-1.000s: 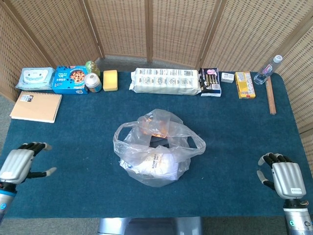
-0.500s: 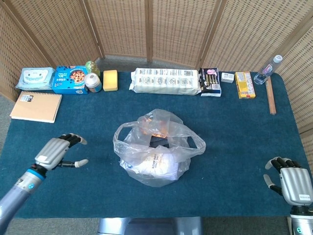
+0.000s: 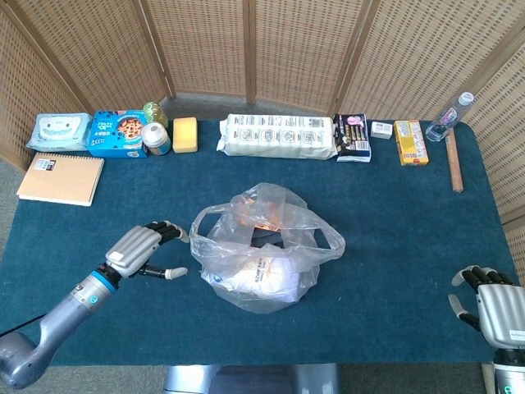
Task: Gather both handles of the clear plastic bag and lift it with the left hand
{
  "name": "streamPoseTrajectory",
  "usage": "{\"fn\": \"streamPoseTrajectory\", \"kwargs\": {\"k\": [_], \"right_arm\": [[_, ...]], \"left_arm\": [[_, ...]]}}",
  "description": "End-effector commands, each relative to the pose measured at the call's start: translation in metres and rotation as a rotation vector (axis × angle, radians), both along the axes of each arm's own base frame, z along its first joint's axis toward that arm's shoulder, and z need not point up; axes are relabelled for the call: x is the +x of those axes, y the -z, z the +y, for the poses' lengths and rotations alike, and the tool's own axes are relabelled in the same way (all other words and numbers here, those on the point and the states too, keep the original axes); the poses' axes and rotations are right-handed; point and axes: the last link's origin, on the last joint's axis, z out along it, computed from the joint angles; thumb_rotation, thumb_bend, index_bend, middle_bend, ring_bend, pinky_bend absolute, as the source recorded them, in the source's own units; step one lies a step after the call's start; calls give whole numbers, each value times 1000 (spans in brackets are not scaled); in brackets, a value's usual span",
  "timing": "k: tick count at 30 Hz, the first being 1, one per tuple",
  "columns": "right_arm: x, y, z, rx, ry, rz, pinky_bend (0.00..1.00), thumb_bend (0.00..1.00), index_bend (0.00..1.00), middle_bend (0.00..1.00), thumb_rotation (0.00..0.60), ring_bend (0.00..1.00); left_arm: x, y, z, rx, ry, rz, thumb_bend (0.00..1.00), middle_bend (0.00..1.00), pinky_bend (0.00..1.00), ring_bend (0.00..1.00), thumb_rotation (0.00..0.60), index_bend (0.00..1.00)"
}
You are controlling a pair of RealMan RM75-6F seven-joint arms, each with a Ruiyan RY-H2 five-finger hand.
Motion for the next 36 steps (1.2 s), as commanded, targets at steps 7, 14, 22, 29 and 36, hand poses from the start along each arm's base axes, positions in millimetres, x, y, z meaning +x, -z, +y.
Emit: {"fn": "streamPoseTrajectory", "kwargs": {"k": [7,14,22,29,36], "right_arm": [[-1,-1,1,1,1,-3,450,306,502,469,600,424],[2,1,0,8,-9,-7,450,306,502,469,600,424],[2,1,1,13,-10,-11,450,306,502,468,600,424],[2,1,1,10,-11,-15,450,306,502,468,600,424],[2,1,1,8,-13,-18,451,306,502,469,600,424]], "left_arm": [[14,8,5,-13,6,-45,82,281,268,215,0,285],[28,18,10,-39,-4,-105,82,281,268,215,0,285],[50,30,17,-60,2,-207,82,282,268,215,0,286],[64,39,24,-70,-13,-293,84,281,268,215,0,285],[74,46,25,-84,-30,-362,82,281,269,215,0,285]]}}
